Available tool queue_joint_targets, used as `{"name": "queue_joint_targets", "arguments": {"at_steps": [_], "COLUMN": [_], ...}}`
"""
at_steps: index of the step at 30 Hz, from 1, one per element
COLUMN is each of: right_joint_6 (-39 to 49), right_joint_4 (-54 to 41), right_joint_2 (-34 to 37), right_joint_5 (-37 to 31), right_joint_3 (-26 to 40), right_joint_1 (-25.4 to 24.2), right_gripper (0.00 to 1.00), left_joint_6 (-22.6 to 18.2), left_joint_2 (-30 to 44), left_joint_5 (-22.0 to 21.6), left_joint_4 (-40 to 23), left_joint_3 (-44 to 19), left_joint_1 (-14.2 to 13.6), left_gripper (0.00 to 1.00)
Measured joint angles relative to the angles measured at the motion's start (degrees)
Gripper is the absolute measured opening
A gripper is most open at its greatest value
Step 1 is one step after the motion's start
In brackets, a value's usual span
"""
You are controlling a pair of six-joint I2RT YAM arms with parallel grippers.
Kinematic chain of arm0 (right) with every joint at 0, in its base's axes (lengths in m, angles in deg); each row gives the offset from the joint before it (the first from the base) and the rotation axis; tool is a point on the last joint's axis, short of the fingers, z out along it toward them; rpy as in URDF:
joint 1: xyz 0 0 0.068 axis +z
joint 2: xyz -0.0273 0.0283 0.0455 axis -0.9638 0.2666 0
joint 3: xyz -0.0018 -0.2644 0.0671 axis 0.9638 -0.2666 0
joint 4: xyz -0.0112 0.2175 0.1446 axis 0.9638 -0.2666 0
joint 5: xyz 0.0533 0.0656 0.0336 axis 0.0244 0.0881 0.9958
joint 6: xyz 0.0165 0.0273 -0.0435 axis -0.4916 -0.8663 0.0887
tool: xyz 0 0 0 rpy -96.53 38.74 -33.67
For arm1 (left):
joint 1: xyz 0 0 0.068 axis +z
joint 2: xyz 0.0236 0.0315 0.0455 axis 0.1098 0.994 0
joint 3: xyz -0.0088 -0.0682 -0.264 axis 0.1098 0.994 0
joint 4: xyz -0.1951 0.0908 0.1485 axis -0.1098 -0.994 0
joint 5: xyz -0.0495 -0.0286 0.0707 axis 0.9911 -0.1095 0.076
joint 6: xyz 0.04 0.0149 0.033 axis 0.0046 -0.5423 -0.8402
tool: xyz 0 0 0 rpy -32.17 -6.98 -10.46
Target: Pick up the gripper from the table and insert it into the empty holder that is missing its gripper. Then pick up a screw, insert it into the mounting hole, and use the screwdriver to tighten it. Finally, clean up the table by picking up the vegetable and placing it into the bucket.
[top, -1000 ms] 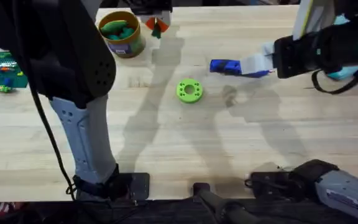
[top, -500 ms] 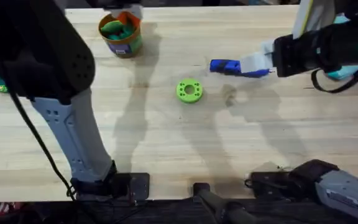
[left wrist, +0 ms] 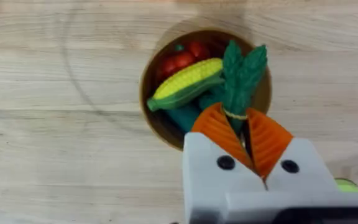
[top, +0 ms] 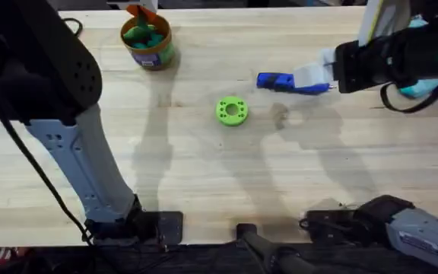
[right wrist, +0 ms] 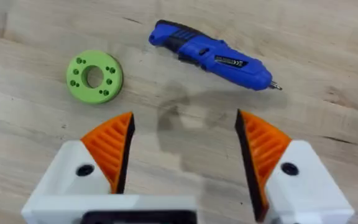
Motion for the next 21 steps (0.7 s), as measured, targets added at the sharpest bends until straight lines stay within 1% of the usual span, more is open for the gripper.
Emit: {"name": "queue_joint_targets", "arguments": {"at_steps": [3, 4, 5, 6, 8, 10, 11, 12, 13, 21], "right_joint_6": [0.0, 0.0, 0.0, 0.0, 0.0, 0.0, 0.0, 0.0, 0.0, 0.0], "right_joint_4": [0.0, 0.0, 0.0, 0.0, 0.0, 0.0, 0.0, 0.0, 0.0, 0.0], "right_joint_2": [0.0, 0.0, 0.0, 0.0, 0.0, 0.0, 0.0, 0.0, 0.0, 0.0], "right_joint_5": [0.0, 0.0, 0.0, 0.0, 0.0, 0.0, 0.0, 0.0, 0.0, 0.0], "right_joint_3": [0.0, 0.0, 0.0, 0.0, 0.0, 0.0, 0.0, 0.0, 0.0, 0.0], "right_joint_1": [0.0, 0.0, 0.0, 0.0, 0.0, 0.0, 0.0, 0.0, 0.0, 0.0], "right_gripper": [0.938, 0.938, 0.938, 0.938, 0.938, 0.938, 0.938, 0.938, 0.938, 0.938], "left_joint_6": [-0.3, -0.4, -0.7, -1.0, -0.9, -0.9, -0.9, -0.9, -0.9, -0.9], "left_joint_2": [0.0, 0.0, 0.0, 0.0, 0.0, 0.0, 0.0, 0.0, 0.0, 0.0], "left_joint_5": [0.0, 0.1, 0.1, 0.1, 0.2, 0.3, 0.4, 0.5, 0.5, 0.5], "left_joint_4": [0.1, 0.1, 0.1, 0.2, 0.2, 0.2, 0.2, 0.2, 0.2, 0.1], "left_joint_3": [0.0, 0.0, 0.0, 0.0, 0.0, 0.0, 0.0, 0.0, 0.0, 0.0], "left_joint_1": [0.6, 0.7, 0.7, 0.7, 0.6, 0.6, 0.6, 0.6, 0.6, 0.6], "left_gripper": [0.02, 0.03, 0.064, 0.177, 0.487, 0.816, 0.929, 0.97, 0.982, 0.986]}}
